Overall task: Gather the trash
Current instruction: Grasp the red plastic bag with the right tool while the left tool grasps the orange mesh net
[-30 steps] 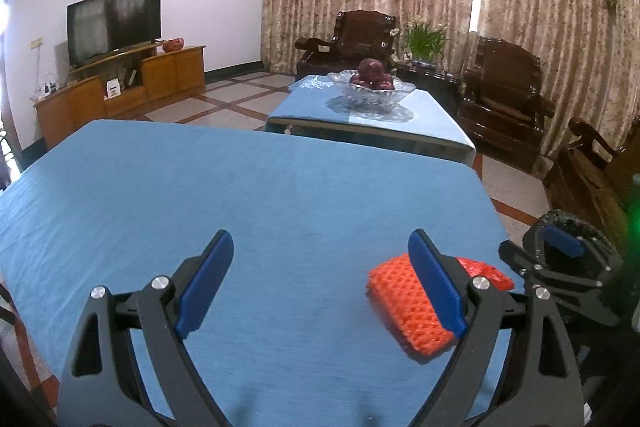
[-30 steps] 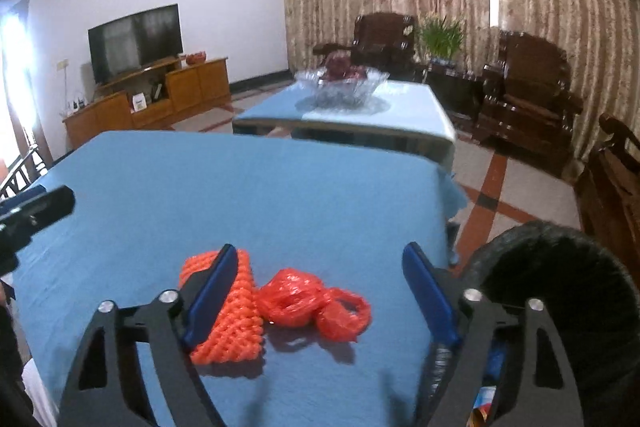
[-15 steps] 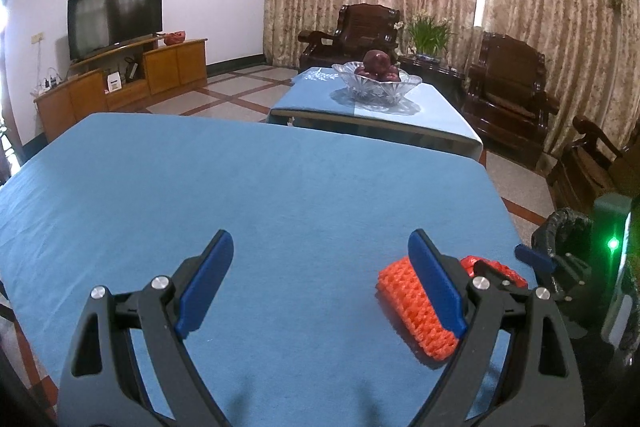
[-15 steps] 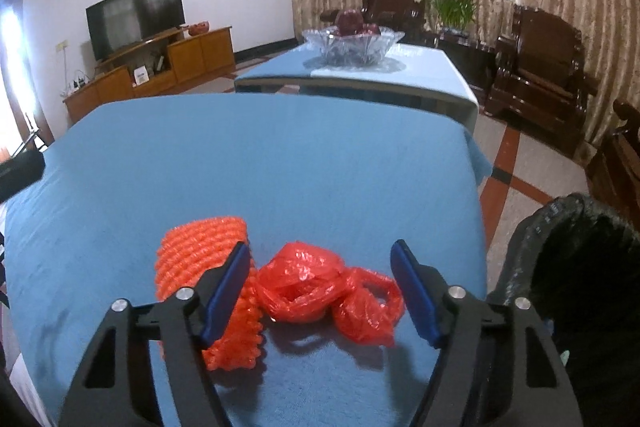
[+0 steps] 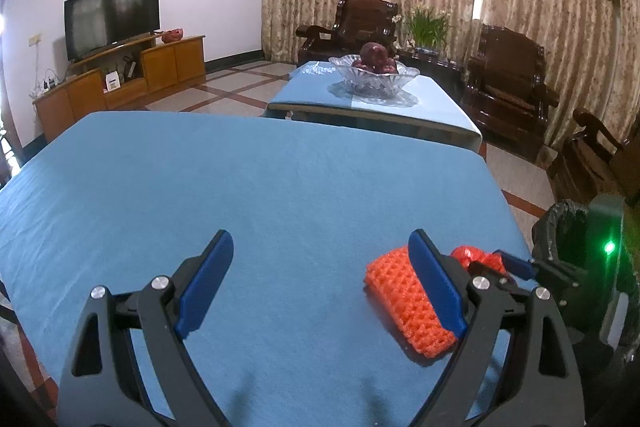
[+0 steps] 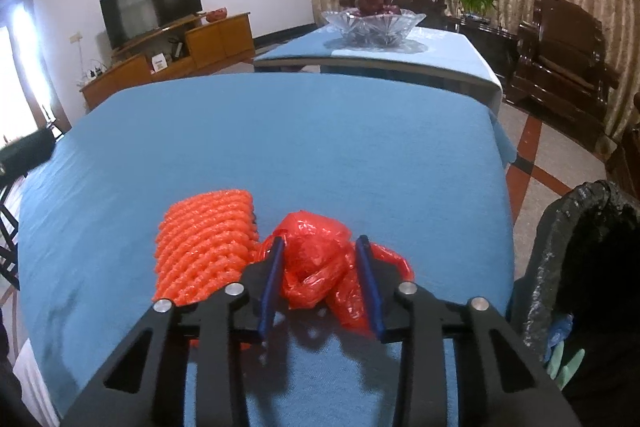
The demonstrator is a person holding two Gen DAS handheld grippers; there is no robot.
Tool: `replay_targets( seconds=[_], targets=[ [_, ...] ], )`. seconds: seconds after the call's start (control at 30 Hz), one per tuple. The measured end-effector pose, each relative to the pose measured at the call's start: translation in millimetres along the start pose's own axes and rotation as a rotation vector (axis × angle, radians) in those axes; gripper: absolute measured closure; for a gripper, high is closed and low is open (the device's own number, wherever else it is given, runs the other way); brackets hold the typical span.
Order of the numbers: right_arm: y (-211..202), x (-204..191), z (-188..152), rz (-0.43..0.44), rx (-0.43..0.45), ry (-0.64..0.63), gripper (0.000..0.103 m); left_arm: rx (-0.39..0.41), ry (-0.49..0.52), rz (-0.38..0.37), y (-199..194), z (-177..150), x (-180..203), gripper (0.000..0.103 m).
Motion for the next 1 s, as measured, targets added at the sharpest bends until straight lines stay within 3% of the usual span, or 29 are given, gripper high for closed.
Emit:
replay_targets(
  seconds=[0.6,0.87,1.0],
  targets=[
    [-51.8,71.3,23.3,-0.040,0.108,0.103,0.068,-0.087,0.003,-0.052,47.9,-40.4,56.4,0.016],
    [-56.2,95.1,17.3,-0.079,0.116,0.068,0.068,-0.151,-0.044,-0.044,75.4,-65.7,73.7,0.017],
    [-53.0,102.9,13.9,-0.086,0.113,0.067,0.068,-0.179,-0.074,-0.043,86.9,-73.1,77.0,0.028]
  ],
)
Point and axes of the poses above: each gripper's, at about its wrist camera, not at the fingertips, and y roughly the way its jaws point, x to its right, z to its top, the point moved 10 cm from there along y, roughly the way its jaws point, and after that the axes turned 14 degrees about -z, right-handed, at the moved point
